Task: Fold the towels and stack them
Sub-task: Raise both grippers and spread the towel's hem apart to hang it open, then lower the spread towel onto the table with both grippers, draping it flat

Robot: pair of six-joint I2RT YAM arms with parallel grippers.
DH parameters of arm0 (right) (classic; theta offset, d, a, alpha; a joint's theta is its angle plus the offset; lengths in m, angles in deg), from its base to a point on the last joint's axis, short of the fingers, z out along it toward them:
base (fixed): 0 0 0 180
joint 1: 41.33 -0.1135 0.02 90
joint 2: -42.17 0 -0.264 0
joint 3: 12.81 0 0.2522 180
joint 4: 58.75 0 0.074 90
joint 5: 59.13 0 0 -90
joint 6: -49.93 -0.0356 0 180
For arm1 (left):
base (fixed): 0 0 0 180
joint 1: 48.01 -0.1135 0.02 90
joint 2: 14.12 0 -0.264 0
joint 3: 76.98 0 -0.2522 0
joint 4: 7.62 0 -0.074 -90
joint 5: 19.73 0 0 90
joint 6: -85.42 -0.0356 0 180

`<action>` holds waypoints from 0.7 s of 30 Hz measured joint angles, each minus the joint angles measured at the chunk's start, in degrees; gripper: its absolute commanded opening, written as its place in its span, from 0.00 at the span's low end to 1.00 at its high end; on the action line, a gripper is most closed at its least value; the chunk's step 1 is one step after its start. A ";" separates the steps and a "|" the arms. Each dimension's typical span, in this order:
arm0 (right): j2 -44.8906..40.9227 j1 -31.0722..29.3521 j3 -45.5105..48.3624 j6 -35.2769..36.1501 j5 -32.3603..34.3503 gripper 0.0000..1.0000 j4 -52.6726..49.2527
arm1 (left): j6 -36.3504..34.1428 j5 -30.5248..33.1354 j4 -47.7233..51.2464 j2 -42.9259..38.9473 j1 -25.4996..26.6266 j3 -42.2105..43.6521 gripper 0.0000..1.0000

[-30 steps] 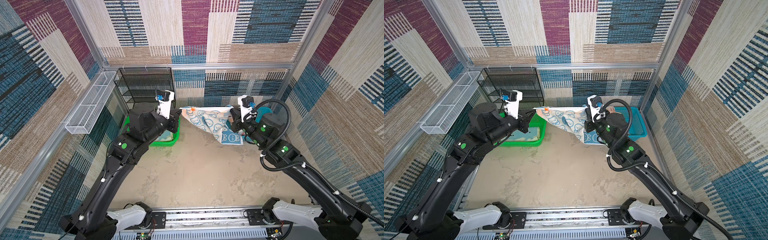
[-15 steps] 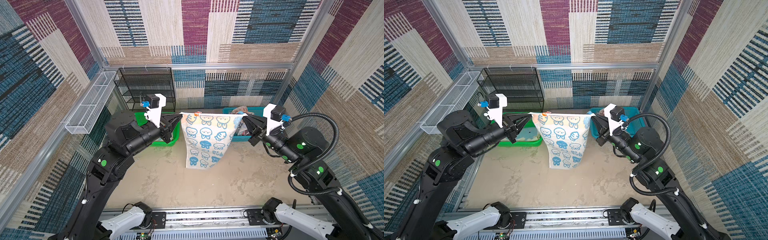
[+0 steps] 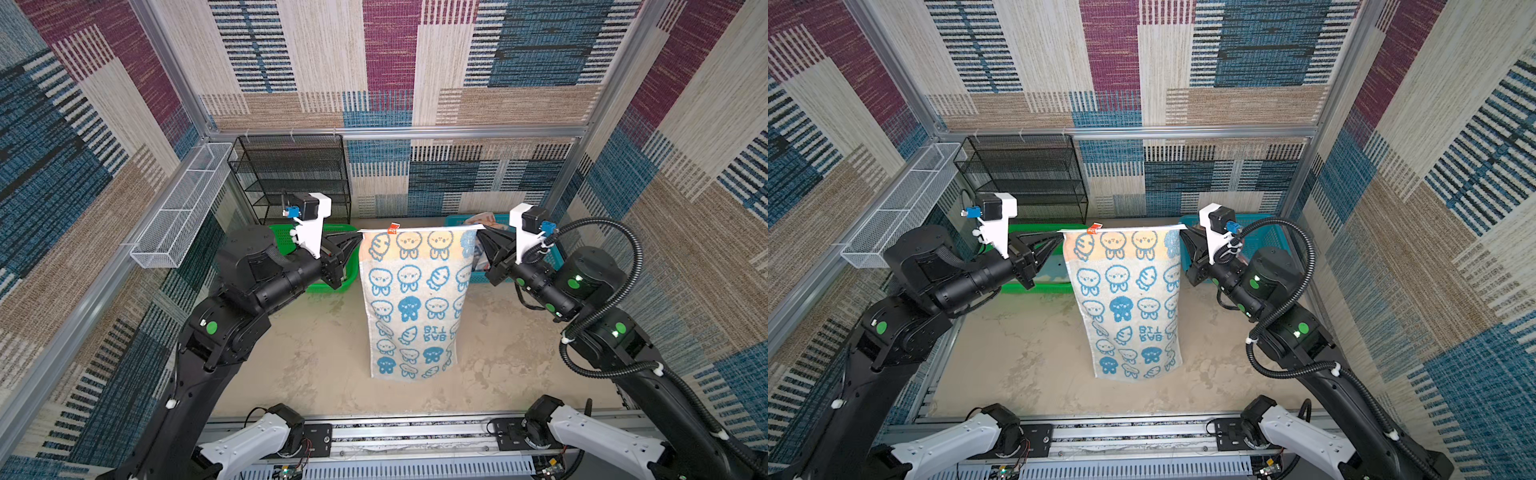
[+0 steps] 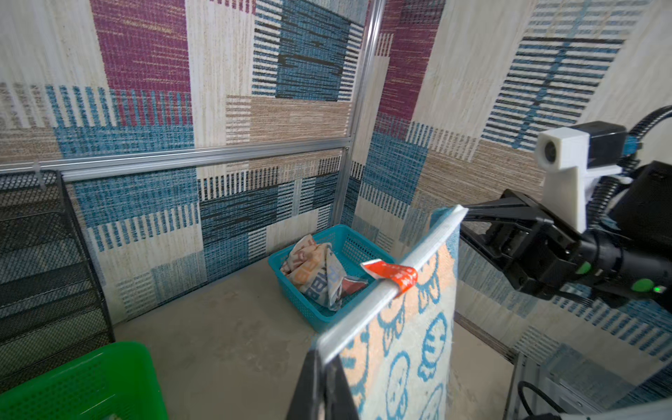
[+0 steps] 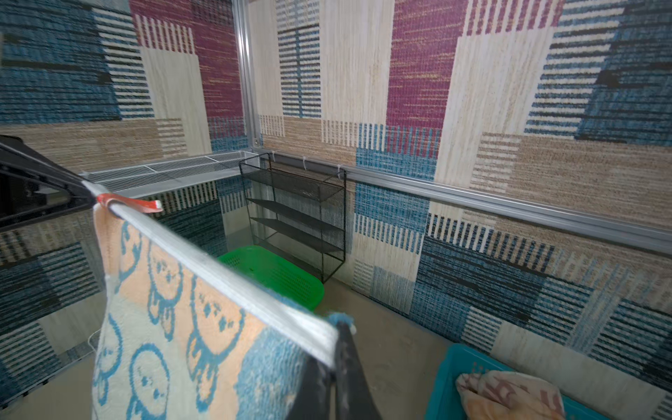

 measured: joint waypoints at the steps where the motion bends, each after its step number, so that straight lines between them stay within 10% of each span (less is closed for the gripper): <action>1: 1.33 0.02 0.26 0.04 1.66 0.00 0.66 | -0.15 1.70 0.00 1.11 0.00 0.07 0.00; 8: 12.70 3.50 3.13 1.75 10.27 0.00 6.27 | -2.23 13.81 -2.25 13.03 -0.15 1.27 0.00; 21: 32.26 11.85 5.66 -1.25 5.66 0.00 14.73 | -3.54 24.55 -6.03 29.29 -0.13 1.22 0.00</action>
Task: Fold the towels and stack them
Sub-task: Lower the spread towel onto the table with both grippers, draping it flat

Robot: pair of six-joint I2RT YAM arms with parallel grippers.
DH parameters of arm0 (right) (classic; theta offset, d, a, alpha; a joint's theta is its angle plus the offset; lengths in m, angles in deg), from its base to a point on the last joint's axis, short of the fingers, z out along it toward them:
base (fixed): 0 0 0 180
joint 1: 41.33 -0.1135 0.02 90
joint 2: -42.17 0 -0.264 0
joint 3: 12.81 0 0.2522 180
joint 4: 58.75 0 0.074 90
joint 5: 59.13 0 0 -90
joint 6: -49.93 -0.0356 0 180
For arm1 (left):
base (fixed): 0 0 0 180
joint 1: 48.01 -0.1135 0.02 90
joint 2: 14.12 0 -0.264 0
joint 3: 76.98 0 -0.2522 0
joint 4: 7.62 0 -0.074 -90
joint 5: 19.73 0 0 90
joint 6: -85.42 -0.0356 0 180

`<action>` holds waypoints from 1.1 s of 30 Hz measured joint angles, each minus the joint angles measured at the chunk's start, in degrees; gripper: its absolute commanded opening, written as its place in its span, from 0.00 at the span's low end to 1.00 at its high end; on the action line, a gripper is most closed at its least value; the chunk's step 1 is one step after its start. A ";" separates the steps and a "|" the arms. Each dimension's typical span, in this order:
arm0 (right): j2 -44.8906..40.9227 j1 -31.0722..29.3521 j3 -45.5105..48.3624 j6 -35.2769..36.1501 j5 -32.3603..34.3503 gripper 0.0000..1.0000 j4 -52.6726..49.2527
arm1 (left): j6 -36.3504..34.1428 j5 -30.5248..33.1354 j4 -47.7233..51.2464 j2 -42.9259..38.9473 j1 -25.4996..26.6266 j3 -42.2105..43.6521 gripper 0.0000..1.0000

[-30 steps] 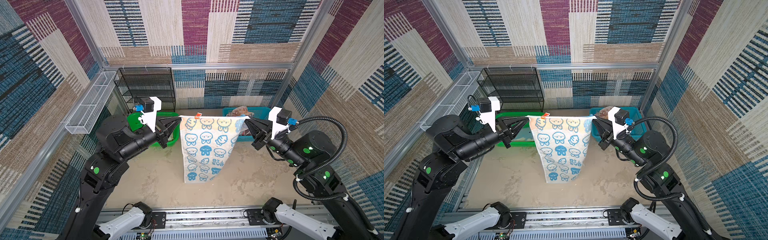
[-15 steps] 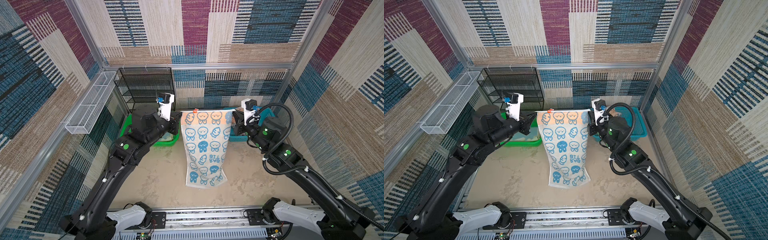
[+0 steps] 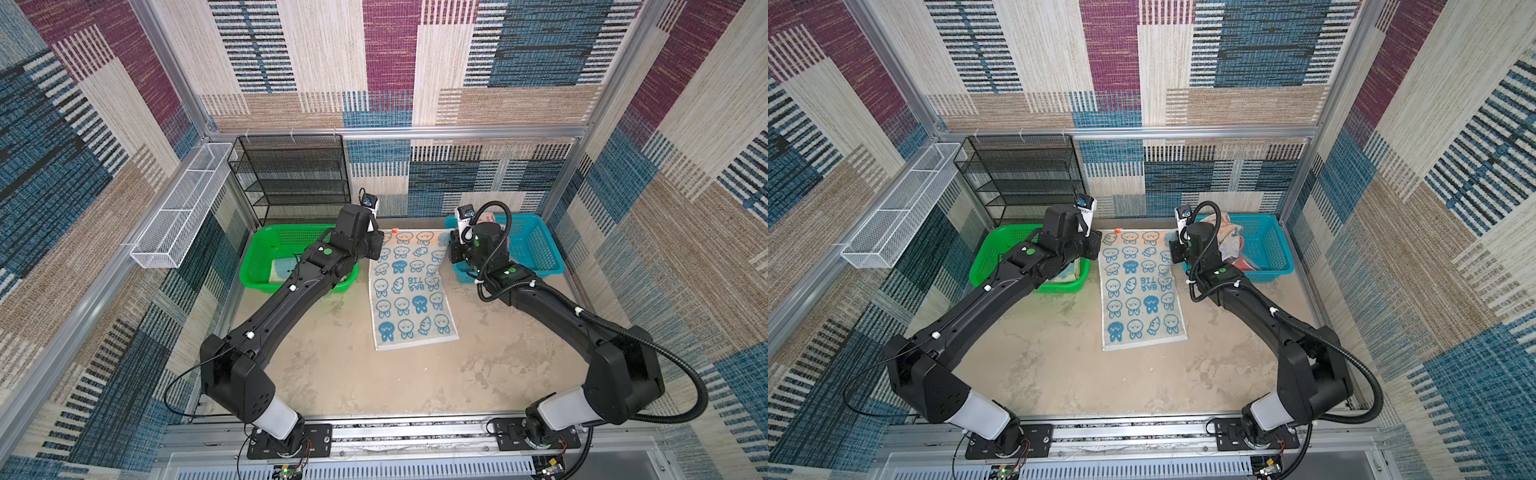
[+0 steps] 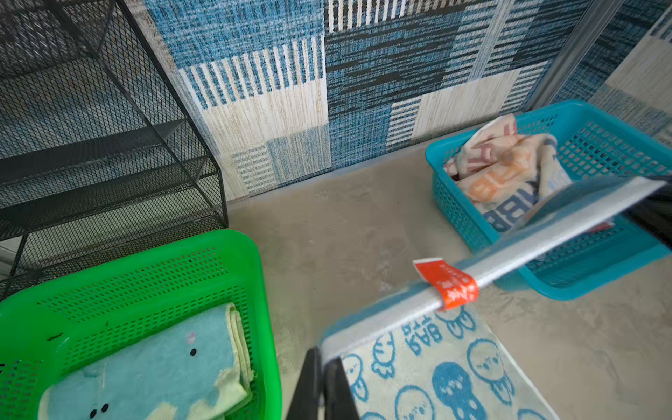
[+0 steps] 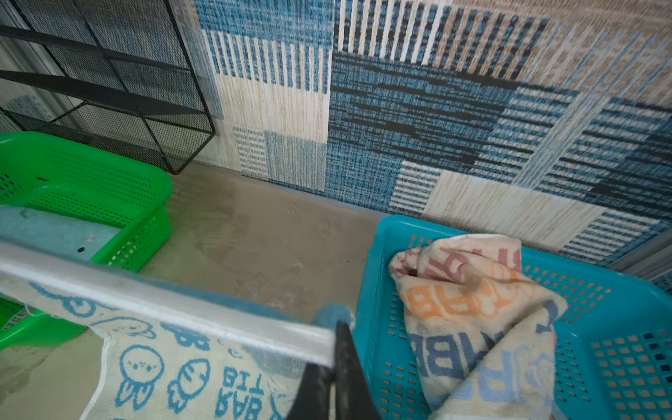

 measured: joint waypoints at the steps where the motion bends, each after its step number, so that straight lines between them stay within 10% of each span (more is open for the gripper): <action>1: 0.70 0.07 0.00 -0.11 -0.33 0.00 0.39 | 0.00 0.26 -0.07 0.09 0.00 0.02 0.00; 33: 3.15 0.37 14.91 -6.51 -7.45 0.00 3.28 | 7.58 -7.65 -6.16 -8.76 1.92 25.70 0.00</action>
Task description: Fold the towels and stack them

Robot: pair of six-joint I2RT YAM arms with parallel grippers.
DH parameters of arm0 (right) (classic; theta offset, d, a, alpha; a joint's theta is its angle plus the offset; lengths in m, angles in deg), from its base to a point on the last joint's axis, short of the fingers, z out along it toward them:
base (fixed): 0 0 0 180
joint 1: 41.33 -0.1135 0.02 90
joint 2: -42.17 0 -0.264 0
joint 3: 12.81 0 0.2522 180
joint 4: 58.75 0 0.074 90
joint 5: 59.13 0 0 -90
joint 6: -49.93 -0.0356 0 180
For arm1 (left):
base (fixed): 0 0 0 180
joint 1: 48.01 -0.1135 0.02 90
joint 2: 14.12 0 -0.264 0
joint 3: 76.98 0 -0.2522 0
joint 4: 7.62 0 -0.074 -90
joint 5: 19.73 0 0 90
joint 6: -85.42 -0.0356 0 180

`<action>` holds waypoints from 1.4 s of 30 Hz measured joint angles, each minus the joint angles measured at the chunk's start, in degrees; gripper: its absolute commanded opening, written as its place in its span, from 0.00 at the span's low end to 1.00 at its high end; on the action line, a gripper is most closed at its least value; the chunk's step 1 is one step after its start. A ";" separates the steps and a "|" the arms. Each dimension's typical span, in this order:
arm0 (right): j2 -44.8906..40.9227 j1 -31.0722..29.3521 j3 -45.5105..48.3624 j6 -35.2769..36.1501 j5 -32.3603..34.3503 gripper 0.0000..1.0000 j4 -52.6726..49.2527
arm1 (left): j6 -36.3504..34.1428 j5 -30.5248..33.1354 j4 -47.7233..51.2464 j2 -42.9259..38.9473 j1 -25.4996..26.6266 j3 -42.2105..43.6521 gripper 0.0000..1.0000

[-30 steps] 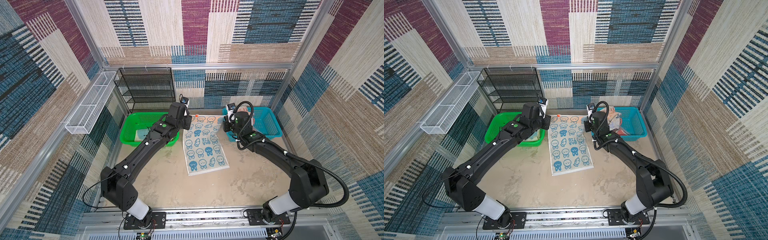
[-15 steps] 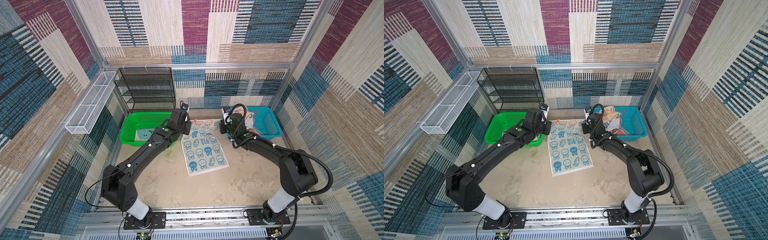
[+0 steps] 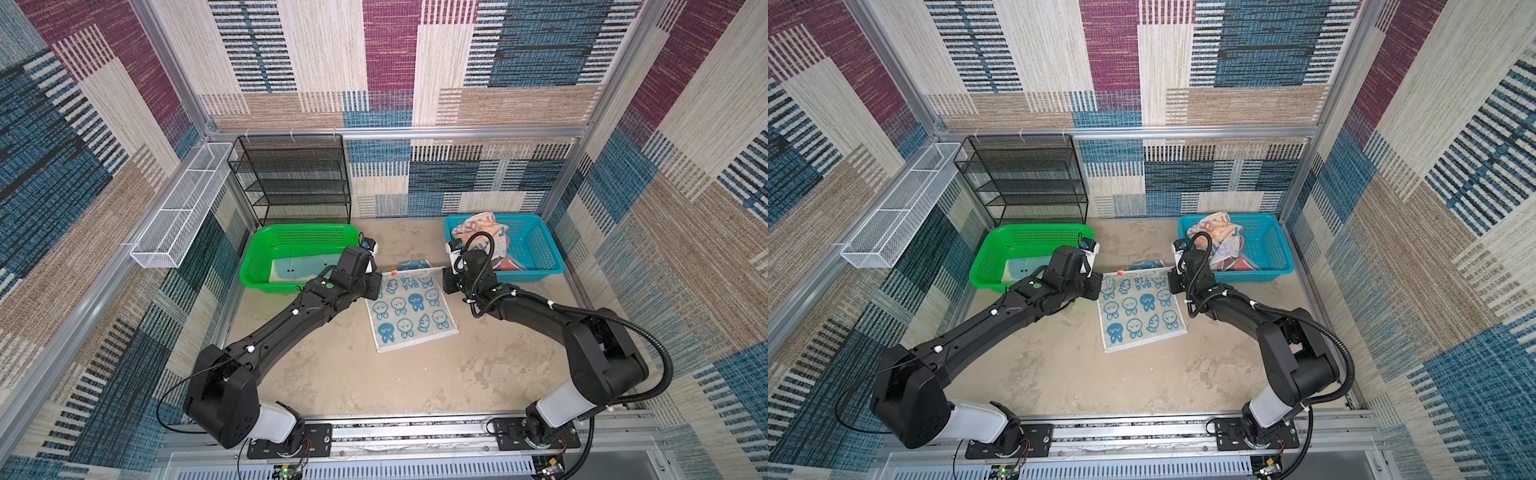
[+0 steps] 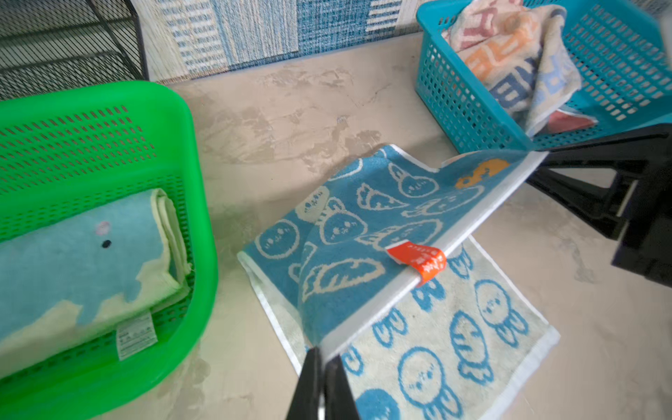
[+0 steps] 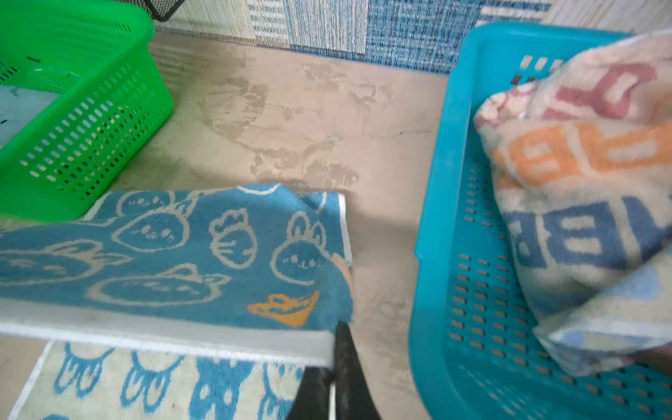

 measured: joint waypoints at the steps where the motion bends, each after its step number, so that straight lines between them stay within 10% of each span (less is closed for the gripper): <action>1: -0.94 0.00 1.05 -0.76 -0.33 0.00 -0.20 | 0.48 -0.44 0.00 -0.59 0.28 0.70 0.00; 33: -9.29 -3.02 19.80 -19.10 -14.75 0.00 -6.82 | 12.90 -4.02 -6.91 -6.51 5.90 23.74 0.00; 37: -8.55 -3.74 20.13 -19.74 -15.06 0.09 -6.78 | 14.29 -3.76 -8.92 -8.31 6.49 26.67 0.00; 42: -10.12 -3.69 20.65 -20.79 -13.38 0.39 -8.52 | 15.06 0.59 -8.07 -12.61 6.78 29.51 0.34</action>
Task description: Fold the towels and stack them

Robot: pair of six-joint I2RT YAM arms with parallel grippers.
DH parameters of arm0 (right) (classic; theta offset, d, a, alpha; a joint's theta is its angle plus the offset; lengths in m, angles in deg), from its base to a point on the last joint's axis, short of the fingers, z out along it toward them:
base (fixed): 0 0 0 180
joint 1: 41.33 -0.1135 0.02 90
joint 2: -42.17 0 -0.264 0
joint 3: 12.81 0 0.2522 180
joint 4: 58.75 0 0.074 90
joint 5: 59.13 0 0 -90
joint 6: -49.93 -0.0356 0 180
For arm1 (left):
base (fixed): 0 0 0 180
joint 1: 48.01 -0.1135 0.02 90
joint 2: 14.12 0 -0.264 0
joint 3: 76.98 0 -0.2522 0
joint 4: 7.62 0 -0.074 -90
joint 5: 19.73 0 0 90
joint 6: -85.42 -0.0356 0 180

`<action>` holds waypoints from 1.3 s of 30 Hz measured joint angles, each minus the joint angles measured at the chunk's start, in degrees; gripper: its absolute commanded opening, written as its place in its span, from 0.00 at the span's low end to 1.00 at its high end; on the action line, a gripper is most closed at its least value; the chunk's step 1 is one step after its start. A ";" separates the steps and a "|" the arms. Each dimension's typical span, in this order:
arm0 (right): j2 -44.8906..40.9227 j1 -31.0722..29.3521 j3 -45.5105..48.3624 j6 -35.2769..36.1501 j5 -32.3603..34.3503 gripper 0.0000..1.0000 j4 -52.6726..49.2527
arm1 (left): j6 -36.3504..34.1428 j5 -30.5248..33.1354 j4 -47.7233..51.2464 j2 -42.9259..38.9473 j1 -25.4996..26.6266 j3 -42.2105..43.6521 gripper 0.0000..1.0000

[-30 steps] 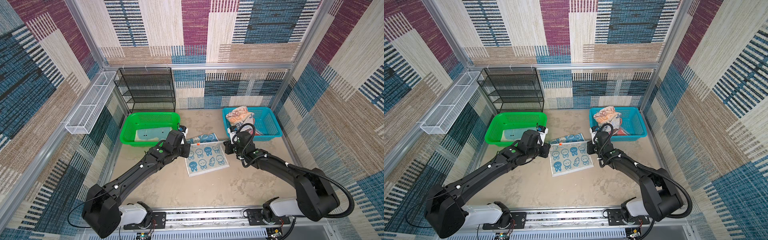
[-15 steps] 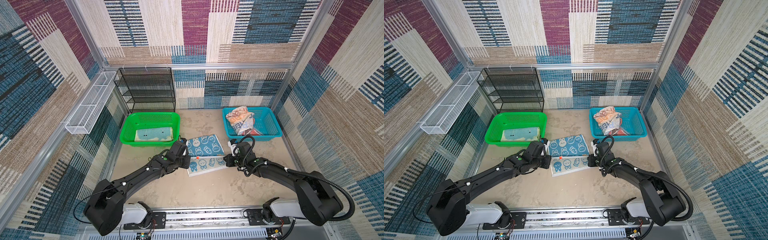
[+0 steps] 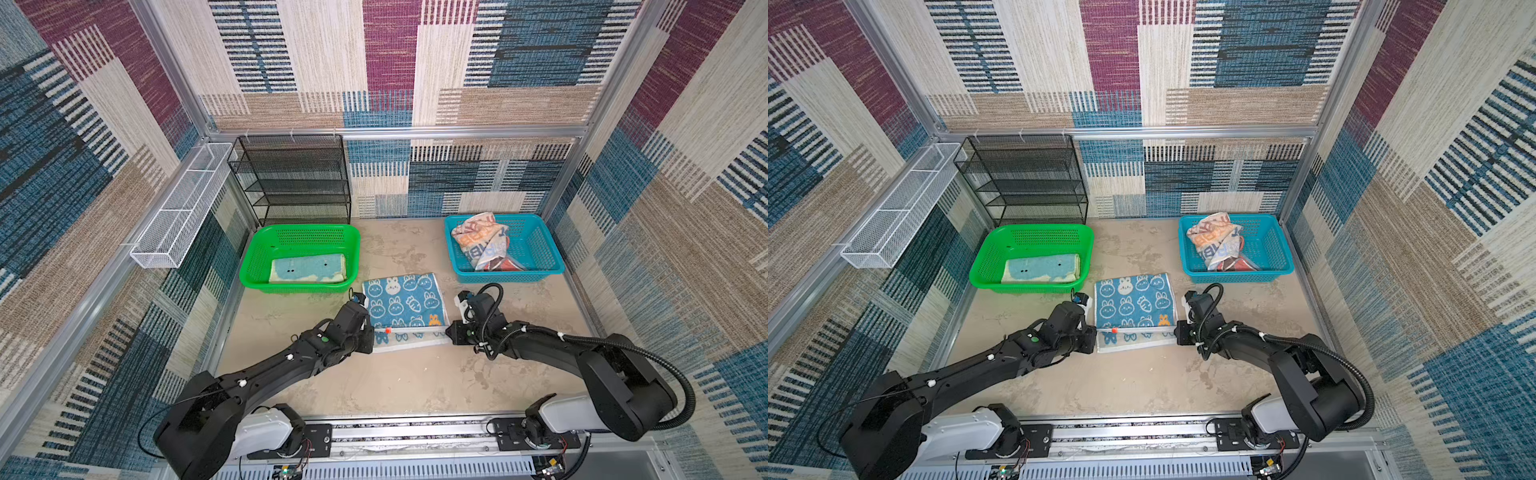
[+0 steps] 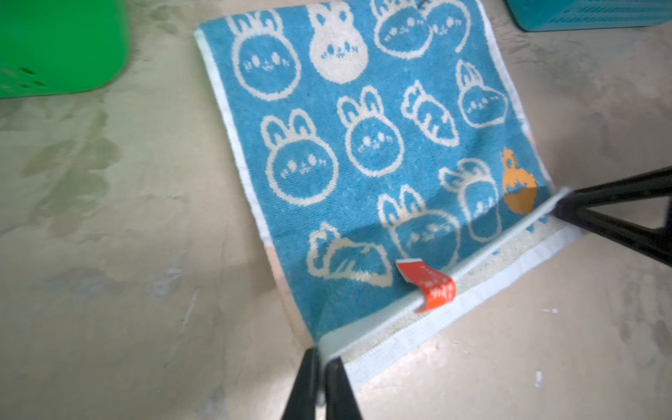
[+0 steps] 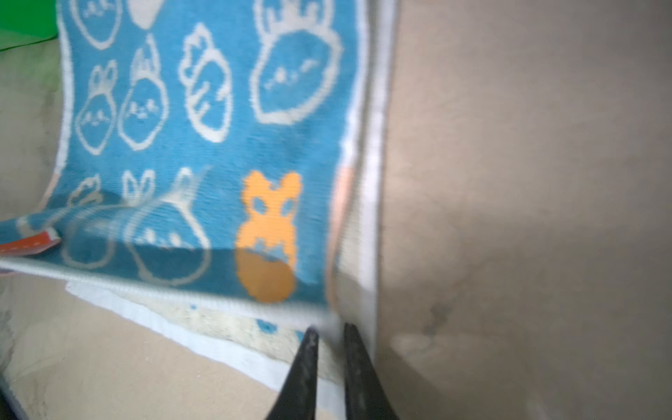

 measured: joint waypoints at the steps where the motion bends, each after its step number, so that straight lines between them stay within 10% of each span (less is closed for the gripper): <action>1: -0.68 -0.02 0.00 -0.02 0.90 0.45 -0.55 | 0.42 0.55 0.11 -0.81 0.02 0.35 0.42; 4: -3.19 -0.07 0.00 -0.20 1.29 0.55 -2.23 | 0.66 2.38 0.17 -4.57 0.44 1.40 0.71; 7: -6.23 -0.07 -0.46 -0.20 1.68 0.59 -3.82 | 0.76 3.48 0.31 -8.31 0.50 2.01 0.80; 15: -6.51 -0.07 -4.92 -0.17 3.17 0.53 -3.58 | 0.48 5.90 0.87 -11.80 0.61 1.68 0.79; 32: 1.64 -1.99 -3.41 -1.49 4.63 0.35 -3.34 | -1.49 7.41 -3.19 12.20 0.61 -10.71 0.77; 39: 4.24 -2.19 -4.20 -1.53 4.68 0.01 -1.40 | -1.99 7.17 -6.34 18.43 0.59 -11.39 0.75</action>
